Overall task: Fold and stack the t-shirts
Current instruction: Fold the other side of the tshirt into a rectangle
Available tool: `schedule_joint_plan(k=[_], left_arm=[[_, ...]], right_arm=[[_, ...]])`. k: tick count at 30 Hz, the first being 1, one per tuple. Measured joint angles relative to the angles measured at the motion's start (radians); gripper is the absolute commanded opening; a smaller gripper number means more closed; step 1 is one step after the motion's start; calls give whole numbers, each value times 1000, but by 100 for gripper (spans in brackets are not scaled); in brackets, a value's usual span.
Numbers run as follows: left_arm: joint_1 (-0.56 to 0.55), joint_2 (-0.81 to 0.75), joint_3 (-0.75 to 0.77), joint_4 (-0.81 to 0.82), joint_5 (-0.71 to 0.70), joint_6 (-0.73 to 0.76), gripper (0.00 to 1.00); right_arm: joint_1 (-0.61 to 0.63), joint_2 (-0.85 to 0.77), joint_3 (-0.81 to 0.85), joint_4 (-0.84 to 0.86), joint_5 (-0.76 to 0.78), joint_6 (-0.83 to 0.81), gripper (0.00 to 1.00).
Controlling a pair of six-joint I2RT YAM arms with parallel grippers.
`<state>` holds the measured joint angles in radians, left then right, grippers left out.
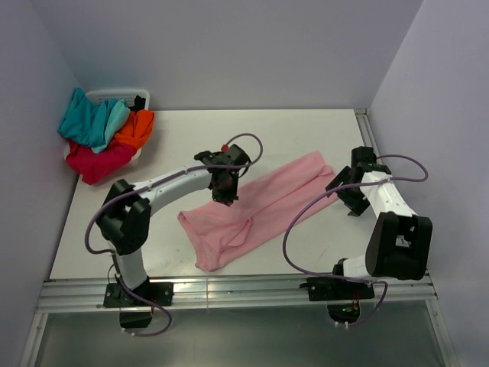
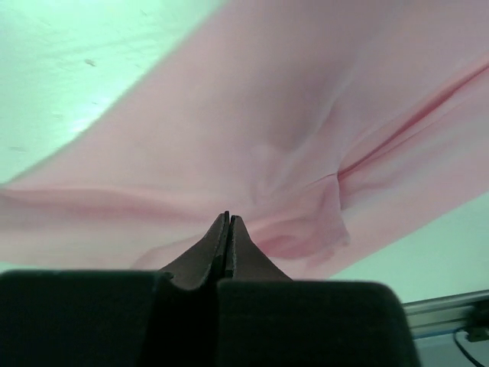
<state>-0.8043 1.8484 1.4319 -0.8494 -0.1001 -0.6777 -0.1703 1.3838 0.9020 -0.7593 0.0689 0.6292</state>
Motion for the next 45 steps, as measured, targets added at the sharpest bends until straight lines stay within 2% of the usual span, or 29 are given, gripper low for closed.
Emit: schedule_joint_plan(k=[4,13,20,29,34,36,39,43,45], left_arm=[[22,-53,11,6,-5,-1,0],[-56,79,10,13,59,-4,0],[-116,94,19,-5,106,-5,0],[-204,159,154,-104,225,44,0],[-232,161,208,-164,165,51,0],[-208,117,200,-159,135,29,0],[-101,-2,140,-126,88,-10,0],[66,-111,59,-90,6,-42,0],[104,-116,21,-72,-14,-48,0]], right_arm=[[-1,30,4,5,-6,-1,93],[-1,97,79,5,-10,-11,93],[-1,113,87,9,-10,-19,93],[-1,154,87,17,-10,-19,93],[-1,160,90,15,-18,-18,92],[-1,160,103,11,-24,-18,90],[0,160,147,-1,-37,-16,84],[10,164,261,-16,-53,-13,84],[21,187,332,-22,-68,-13,84]])
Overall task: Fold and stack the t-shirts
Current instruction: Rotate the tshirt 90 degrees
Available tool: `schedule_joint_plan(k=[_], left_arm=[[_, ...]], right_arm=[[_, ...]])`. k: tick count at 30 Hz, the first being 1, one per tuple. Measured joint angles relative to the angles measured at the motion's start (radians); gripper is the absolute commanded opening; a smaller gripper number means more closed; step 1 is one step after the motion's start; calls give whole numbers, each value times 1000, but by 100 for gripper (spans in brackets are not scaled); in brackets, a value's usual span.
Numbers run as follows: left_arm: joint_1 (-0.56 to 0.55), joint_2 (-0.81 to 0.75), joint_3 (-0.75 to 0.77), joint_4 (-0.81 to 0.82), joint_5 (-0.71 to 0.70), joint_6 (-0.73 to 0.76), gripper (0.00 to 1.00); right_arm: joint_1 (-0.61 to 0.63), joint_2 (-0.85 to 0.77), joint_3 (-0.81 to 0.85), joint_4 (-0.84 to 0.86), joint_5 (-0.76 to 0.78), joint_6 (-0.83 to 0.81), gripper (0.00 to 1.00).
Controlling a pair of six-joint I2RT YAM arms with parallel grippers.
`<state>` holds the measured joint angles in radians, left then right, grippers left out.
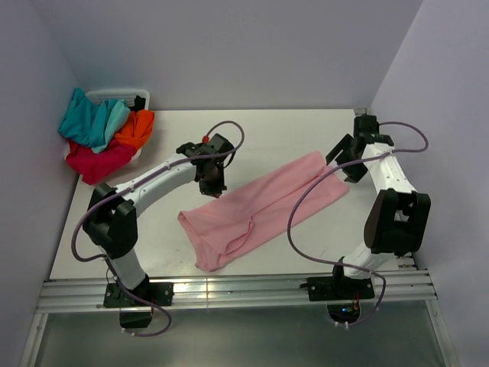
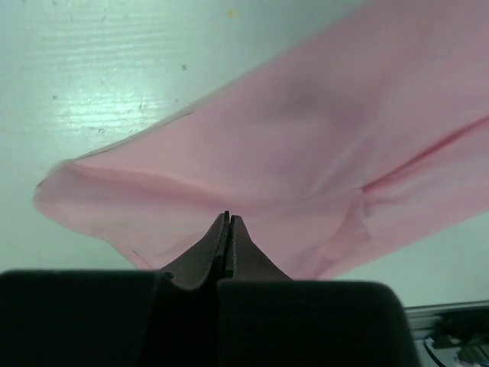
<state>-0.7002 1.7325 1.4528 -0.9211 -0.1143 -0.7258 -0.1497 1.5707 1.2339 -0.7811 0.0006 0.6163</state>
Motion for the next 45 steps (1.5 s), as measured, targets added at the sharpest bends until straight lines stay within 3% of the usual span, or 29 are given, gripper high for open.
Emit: schedule_joint_plan(k=[4,7,9,13,17,22,27,32,36,38,41,43,45], left_arm=[[8,40,-69,25,2,-4,0],[5,68,-101,45,23,-13,0],[5,70,-114,49,42,-23,0],[5,70,-127,77,72,-34,0],[5,69,-167,100,101,-43,0],[5,106,-200,113,125,-34,0],[15,202,-149,96,148,6,0],[50,376,98,-43,195,69,0],[115,649,571,-174,195,125,0],[154,750,756,-111,207,137,0],[228,830,881,-29,261,117,0],[281,901,988,32,329,89,0],[320,933,1012,146,406,60,7]], right_arm=[[40,126,134,-1,-21,-1,79],[81,242,189,-5,-32,-4,66],[111,311,212,-18,-36,-10,45],[166,420,254,-38,-41,-10,29],[199,491,272,-40,-34,-18,4],[200,492,268,-42,-6,-24,0],[200,424,164,-13,16,-20,0],[208,312,-5,-8,0,3,0],[288,245,-111,-18,-32,29,0],[369,224,-154,-18,-63,53,0],[542,227,-186,-12,-153,99,0],[682,259,-159,-17,-223,112,0],[822,326,-68,-50,-282,103,0]])
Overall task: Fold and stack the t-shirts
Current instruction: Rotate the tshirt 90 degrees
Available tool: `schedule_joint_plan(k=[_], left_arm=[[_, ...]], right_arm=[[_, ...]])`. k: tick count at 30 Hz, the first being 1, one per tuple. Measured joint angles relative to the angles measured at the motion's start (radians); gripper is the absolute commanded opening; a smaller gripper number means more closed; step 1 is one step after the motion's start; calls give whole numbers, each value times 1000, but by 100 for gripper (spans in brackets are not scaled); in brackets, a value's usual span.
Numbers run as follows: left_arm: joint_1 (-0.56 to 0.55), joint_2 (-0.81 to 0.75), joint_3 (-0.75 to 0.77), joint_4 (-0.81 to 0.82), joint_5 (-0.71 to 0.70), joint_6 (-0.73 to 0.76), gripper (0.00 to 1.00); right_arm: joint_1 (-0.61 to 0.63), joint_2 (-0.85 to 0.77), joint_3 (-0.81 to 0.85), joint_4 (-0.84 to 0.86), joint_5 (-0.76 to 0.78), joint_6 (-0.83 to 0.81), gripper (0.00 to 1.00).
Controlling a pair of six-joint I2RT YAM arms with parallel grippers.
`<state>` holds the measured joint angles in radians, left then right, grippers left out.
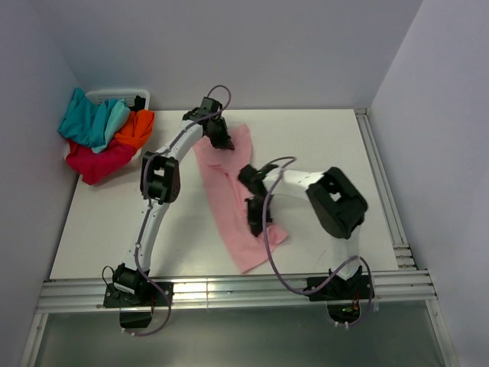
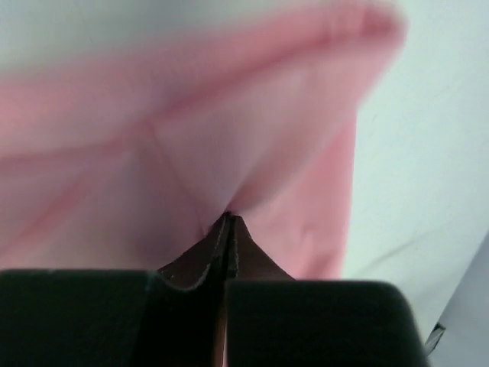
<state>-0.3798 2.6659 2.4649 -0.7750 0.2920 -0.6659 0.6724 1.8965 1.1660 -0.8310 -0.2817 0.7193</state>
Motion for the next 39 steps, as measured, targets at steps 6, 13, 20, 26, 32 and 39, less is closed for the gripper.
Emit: schedule_joint_plan(k=[6,13,20,26,32,39], left_arm=[[37,6,-32,272,120,-66,56],[30,-74,-17,444,216,-122,94],[104,-357,-137,455,206,-109,92],[158,-652,-388,391,109,-50,83],[126,-779,-625,235,-10,-1,81],[95,-923,-925,119,-82,0,80]], right_arm=[[270,137,245,3,-5,-74,33],[252,152,451,-138,140,-113,81],[232,144,766,-286,308,-116,78],[158,151,844,-278,306,-148,6],[16,404,1042,-228,281,-180,0],[-86,585,1055,-172,214,-186,0]])
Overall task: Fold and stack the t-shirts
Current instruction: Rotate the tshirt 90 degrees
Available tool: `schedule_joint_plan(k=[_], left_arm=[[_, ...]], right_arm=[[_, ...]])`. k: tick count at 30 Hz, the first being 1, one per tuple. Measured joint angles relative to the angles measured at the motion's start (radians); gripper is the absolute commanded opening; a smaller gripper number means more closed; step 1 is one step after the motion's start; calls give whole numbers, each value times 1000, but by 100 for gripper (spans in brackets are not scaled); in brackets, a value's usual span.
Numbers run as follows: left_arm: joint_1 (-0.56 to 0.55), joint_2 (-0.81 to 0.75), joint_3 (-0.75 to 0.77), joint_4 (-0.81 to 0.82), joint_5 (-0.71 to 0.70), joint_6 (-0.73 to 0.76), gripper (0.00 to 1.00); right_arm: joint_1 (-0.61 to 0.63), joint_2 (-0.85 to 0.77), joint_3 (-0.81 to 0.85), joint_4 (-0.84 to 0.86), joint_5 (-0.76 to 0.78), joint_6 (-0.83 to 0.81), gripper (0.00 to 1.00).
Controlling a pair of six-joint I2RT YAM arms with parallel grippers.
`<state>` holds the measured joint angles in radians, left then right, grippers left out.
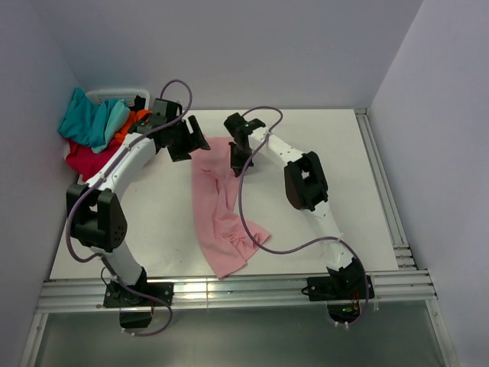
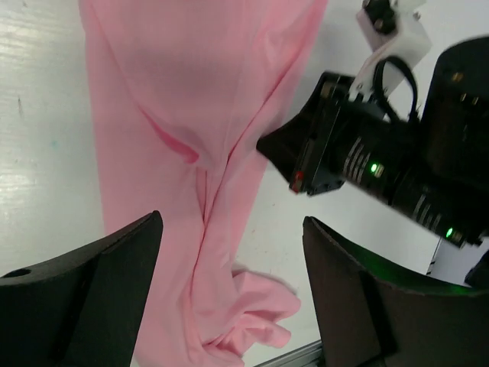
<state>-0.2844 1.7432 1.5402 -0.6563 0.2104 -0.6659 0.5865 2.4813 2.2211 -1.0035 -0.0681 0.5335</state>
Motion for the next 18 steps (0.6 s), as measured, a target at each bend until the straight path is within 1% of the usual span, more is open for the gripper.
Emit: schedule_joint_plan(k=[3,10,13,18], left_arm=[[-12,-50,-18,-26,-19,0,80],[-34,-182,-46,-52,-52,-1,79],[-47,-219,-64,-68,-67,0,79],[-71,-243,-124,-88,-85,0,79]], right_arm=[[-17,4,13,22,-27,5,0],[-62,70,103,63,-63,54,0],[-101,101,152,90,-51,98,0],[-180,103,156,122,24,181,1]])
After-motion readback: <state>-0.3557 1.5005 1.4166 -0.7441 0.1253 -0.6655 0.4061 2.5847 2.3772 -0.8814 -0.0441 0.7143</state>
